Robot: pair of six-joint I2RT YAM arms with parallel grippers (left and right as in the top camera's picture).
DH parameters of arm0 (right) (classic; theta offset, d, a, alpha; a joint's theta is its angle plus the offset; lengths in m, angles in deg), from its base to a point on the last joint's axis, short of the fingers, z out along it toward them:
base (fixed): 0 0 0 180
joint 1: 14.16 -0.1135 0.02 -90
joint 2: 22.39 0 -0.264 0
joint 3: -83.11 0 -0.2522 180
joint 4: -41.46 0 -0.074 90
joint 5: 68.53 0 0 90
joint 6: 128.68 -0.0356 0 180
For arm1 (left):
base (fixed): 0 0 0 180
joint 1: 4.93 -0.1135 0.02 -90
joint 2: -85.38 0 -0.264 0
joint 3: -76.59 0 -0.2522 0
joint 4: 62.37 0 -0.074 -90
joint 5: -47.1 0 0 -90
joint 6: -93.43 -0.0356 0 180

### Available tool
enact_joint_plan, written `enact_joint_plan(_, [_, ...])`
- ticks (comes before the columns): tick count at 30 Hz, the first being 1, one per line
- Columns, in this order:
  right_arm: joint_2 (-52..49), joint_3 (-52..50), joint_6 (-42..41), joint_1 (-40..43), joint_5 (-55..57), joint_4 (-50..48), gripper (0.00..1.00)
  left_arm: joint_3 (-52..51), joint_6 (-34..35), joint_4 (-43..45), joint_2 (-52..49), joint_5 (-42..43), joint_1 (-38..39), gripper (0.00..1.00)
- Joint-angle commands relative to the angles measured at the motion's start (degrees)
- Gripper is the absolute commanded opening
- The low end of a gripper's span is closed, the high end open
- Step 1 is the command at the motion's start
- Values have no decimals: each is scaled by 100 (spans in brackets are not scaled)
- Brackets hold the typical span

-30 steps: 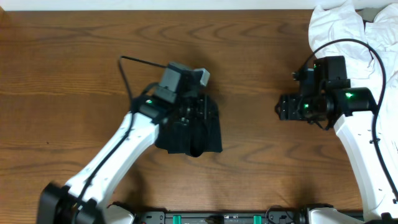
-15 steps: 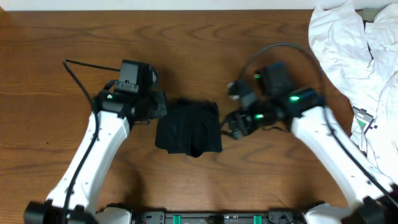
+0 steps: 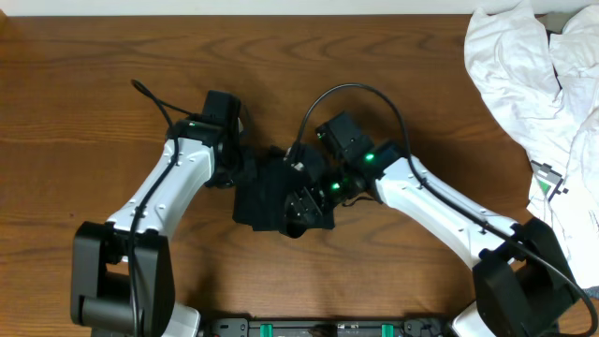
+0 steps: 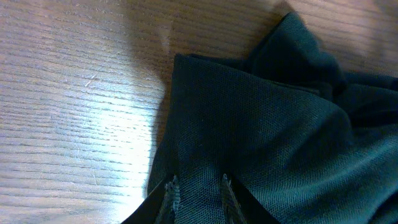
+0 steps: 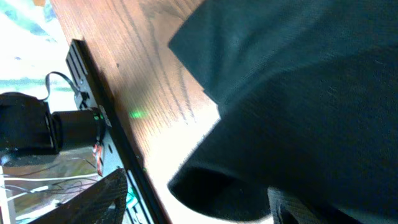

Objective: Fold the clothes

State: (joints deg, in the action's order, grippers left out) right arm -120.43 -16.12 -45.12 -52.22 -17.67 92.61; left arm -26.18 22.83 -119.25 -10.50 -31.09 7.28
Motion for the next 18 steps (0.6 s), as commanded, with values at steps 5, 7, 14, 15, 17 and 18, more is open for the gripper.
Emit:
enact_joint_plan(5, [-42,-17,-968,-254,938,-105,54,-35,-94,-33,-79,-94,-20,26])
enact_joint_plan(7, [-57,-17,-1145,-293,1333,-76,50,-35,-92,-52,-79,-94,-20,26])
enact_joint_plan(14, [-208,-17,-1172,-308,1633,-48,1,-35,-90,-157,-79,-83,-20,27])
enact_joint_plan(15, [-184,-15,-1172,-271,1779,-13,1,-35,-92,-192,-79,-72,-20,28])
enact_joint_plan(17, [-103,0,-1152,-109,2168,122,1,-35,-87,-293,-79,-44,-20,33])
enact_joint_plan(18, [-48,28,-1150,31,2404,254,1,-35,-87,-358,-79,-26,-20,33])
